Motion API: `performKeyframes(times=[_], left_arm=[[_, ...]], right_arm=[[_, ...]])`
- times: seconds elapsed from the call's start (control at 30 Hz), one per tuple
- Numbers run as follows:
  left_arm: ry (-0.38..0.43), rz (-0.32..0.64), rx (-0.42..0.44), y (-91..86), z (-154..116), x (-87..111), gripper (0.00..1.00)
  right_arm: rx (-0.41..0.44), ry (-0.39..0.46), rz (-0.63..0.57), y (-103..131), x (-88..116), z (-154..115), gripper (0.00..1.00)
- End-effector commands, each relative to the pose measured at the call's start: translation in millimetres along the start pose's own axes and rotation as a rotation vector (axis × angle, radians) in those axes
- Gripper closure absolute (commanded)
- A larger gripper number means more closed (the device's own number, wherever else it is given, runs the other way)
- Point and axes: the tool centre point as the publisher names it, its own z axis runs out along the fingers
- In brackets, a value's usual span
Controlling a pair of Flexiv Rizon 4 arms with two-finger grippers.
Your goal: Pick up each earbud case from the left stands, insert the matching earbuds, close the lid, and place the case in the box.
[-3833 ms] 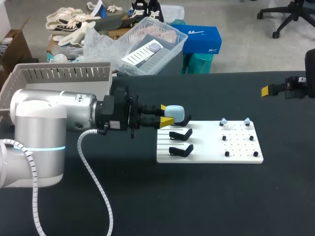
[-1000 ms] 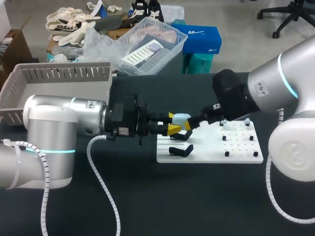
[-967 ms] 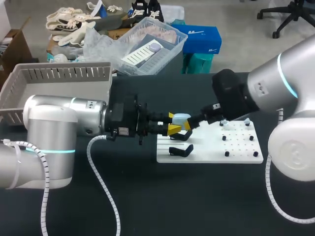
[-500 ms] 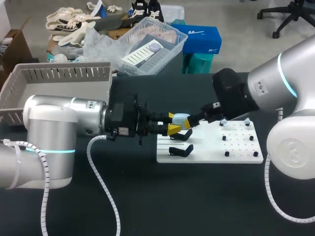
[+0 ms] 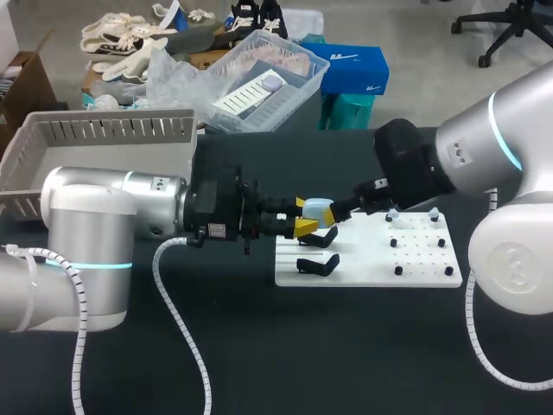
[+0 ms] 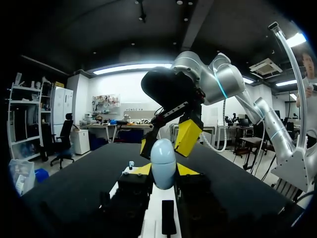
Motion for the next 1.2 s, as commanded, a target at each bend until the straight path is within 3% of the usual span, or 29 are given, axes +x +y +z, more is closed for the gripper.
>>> performKeyframes(times=[0.03,0.43,0.63,0.83,1.03,1.2], left_arm=[[-0.001,0.000,0.002,-0.2,0.7,0.5,1.00],[-0.001,0.000,0.002,-0.2,0.7,0.5,1.00],[-0.001,0.000,0.002,-0.2,0.7,0.5,1.00],[-0.001,0.000,0.002,-0.2,0.7,0.5,1.00],[-0.001,0.000,0.002,-0.2,0.7,0.5,1.00],[-0.001,0.000,0.002,-0.2,0.7,0.5,1.00]], right_arm=[[0.016,-0.003,-0.002,-0.7,-4.4,-0.7,0.00],[0.033,-0.028,-0.030,-2.2,-22.7,-6.1,0.00],[0.096,-0.085,-0.028,-16.7,-30.5,-35.4,0.00],[0.259,-0.098,0.013,-49.1,-17.9,-64.9,0.00],[0.472,-0.041,0.034,-86.6,-1.2,-78.4,0.00],[0.547,-0.007,0.043,-102.5,5.0,-82.4,0.00]])
